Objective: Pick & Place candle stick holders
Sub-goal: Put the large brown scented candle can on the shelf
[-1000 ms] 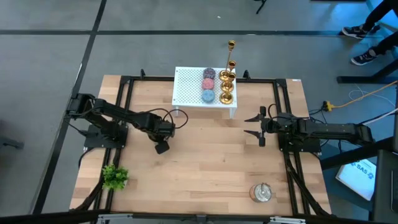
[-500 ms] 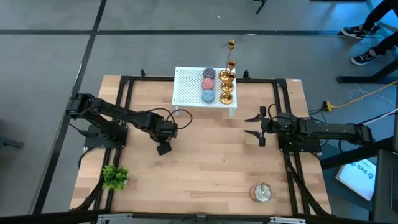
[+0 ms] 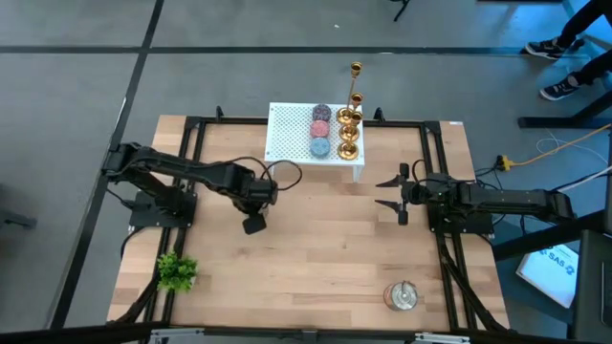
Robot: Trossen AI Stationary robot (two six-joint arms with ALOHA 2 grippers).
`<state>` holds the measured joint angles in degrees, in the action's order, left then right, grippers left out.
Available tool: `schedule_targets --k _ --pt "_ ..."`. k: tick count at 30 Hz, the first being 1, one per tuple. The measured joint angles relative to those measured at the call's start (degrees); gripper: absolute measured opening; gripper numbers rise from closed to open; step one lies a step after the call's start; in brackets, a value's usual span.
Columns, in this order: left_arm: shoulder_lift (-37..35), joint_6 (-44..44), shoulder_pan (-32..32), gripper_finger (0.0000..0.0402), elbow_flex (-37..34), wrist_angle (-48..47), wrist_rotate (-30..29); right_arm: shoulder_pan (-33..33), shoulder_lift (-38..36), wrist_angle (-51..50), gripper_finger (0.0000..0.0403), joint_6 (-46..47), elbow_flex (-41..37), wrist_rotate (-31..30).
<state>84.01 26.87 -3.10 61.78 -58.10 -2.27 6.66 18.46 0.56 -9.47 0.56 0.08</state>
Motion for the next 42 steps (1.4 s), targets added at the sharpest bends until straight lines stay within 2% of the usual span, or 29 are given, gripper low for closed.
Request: schedule_targets --k 10,20,28,34,42 --pt "0.0 -6.6 7.1 0.0354 13.6 -10.0 -0.3 0.0 0.0 0.0 0.0232 0.0 0.0 0.0" --pt "1.5 -16.1 17.2 0.0354 24.5 -9.9 -0.3 0.0 0.0 0.0 0.0232 0.0 0.0 0.0" --pt "9.7 -26.1 26.2 0.0354 34.0 -11.1 -0.4 0.0 0.0 0.0 0.0232 0.0 0.0 0.0" --pt "17.9 -32.6 32.0 0.0354 41.7 -11.7 -3.3 0.0 0.0 0.0 0.0232 0.0 0.0 0.0" --pt "27.2 -36.1 38.1 0.0354 51.4 -13.0 -3.0 0.0 0.0 0.0 0.0232 0.0 0.0 0.0"
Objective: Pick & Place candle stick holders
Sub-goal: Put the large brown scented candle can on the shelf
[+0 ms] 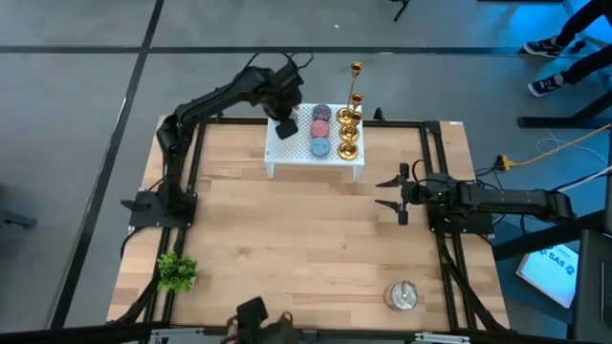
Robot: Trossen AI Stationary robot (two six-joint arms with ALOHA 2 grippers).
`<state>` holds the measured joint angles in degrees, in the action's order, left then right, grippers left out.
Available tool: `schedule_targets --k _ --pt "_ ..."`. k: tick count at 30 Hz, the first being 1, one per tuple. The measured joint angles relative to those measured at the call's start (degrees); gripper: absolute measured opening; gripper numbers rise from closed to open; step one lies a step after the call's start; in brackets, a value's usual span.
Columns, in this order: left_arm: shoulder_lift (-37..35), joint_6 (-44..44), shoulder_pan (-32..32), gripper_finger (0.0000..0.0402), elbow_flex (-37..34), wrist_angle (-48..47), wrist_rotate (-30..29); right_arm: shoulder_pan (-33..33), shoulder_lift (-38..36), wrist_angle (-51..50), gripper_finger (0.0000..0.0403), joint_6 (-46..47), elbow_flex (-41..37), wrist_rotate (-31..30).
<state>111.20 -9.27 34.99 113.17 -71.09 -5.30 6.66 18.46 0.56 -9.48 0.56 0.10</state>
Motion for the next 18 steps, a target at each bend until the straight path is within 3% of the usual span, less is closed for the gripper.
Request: schedule_targets --k 6,13,18 --pt "3.4 0.0 2.3 0.0354 5.6 -1.5 0.5 0.0 0.0 0.0 0.0232 0.0 0.0 0.0" --pt "5.3 0.8 3.0 0.0356 5.9 -1.6 4.9 0.0 0.0 0.0 0.0232 0.0 0.0 0.0" --pt "5.9 0.5 2.6 0.0365 6.0 -1.3 5.0 0.0 0.0 0.0 0.0232 0.0 0.0 0.0"
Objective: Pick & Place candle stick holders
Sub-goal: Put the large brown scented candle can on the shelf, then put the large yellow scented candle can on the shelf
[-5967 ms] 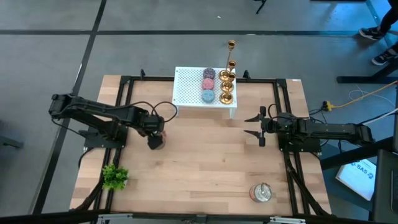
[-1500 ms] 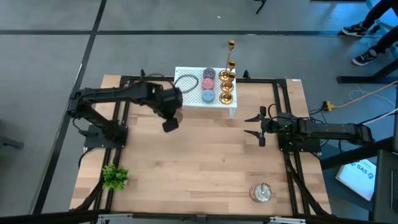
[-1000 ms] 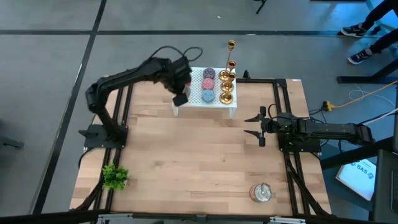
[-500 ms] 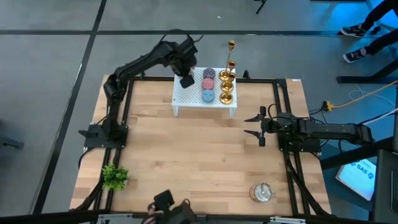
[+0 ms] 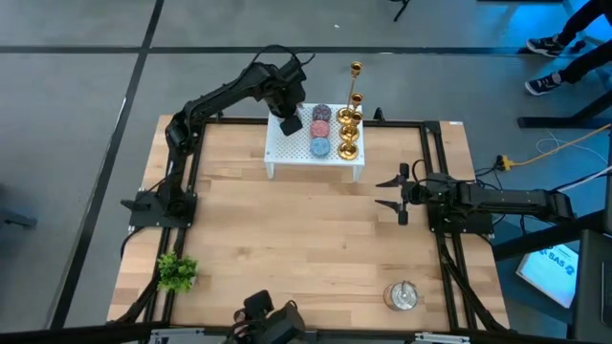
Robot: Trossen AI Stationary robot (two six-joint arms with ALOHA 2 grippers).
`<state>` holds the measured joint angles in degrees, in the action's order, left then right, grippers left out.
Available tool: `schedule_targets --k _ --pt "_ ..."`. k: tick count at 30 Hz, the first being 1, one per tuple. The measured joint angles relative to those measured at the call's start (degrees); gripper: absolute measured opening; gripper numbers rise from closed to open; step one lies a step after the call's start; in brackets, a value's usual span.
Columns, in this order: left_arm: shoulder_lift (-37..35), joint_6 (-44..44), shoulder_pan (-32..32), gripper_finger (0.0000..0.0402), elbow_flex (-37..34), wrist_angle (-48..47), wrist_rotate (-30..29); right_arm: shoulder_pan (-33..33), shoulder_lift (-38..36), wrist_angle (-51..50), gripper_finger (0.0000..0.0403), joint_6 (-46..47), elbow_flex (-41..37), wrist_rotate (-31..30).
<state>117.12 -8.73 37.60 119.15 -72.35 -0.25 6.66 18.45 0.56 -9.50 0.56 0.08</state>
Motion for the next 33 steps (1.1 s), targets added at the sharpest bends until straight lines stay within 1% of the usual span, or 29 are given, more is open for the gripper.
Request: schedule_targets --k 7,14,18,21,25,31,33 --pt "0.0 0.0 0.0 0.0372 0.0 0.5 0.0 0.0 0.0 0.0 0.0232 0.0 0.0 0.0" --pt "0.0 0.0 0.0 0.0391 0.1 0.5 -0.3 0.0 0.0 0.0 0.0232 0.0 0.0 0.0" --pt "-0.1 -0.1 0.1 0.0398 2.5 -0.7 -0.9 0.0 0.0 0.0 0.0232 0.0 0.0 0.0" --pt "-0.1 -0.6 0.1 0.0399 4.7 -1.9 -3.3 0.0 0.0 0.0 0.0232 0.0 0.0 0.0" --pt "-0.2 -0.6 0.1 0.04 8.5 -5.6 -6.6 0.0 0.0 0.0 0.0232 0.0 0.0 0.0" --pt "-0.3 1.9 -0.2 0.04 11.9 -16.8 -5.2 0.0 0.0 0.0 0.0232 0.0 0.0 0.0" --pt "-0.5 2.7 -0.7 0.04 11.5 -18.0 -4.7 0.0 0.0 0.0 0.0232 0.0 0.0 0.0"
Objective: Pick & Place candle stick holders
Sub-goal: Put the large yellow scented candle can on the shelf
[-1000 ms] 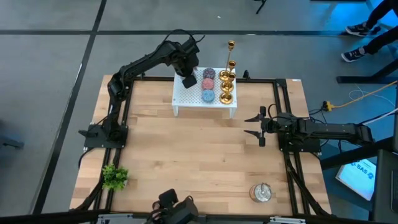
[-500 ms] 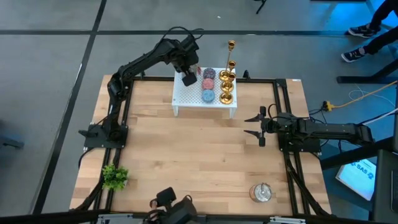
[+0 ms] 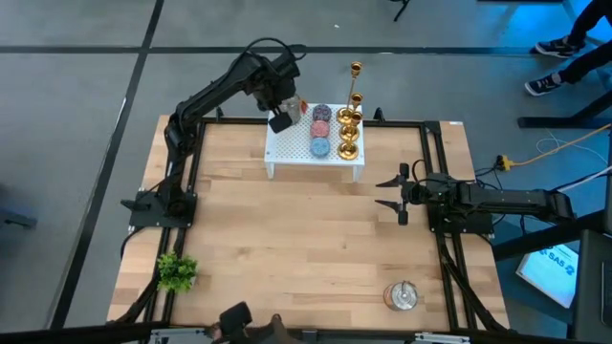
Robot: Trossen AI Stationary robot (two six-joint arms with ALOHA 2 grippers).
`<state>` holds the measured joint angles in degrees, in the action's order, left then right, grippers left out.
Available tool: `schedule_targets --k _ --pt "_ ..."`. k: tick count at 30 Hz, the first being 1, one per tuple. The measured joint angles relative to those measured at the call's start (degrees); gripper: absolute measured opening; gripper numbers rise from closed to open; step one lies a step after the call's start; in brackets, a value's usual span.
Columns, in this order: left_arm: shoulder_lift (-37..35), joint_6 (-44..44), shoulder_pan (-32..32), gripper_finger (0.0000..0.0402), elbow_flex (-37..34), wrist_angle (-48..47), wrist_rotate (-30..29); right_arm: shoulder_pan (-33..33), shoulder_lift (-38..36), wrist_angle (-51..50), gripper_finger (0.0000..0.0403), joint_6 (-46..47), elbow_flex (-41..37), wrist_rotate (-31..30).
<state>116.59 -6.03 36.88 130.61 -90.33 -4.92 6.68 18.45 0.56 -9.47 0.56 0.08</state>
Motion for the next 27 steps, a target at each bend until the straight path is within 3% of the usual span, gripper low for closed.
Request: schedule_targets --k 11,17,22,27 --pt "-9.0 5.0 -7.4 0.04 -1.0 0.3 -0.4 0.0 0.0 0.0 0.0232 0.0 0.0 0.0" --pt "-13.8 5.8 -17.0 0.04 -2.4 4.4 -8.3 0.0 0.0 0.0 0.0232 0.0 0.0 0.0" --pt "-18.1 3.3 -25.5 0.04 -11.9 15.9 -9.2 0.0 0.0 0.0 0.0232 0.0 0.0 0.0" --pt "-22.6 1.5 -32.9 0.04 -27.9 28.7 -9.1 0.0 0.0 0.0 0.0232 0.0 0.0 0.0"
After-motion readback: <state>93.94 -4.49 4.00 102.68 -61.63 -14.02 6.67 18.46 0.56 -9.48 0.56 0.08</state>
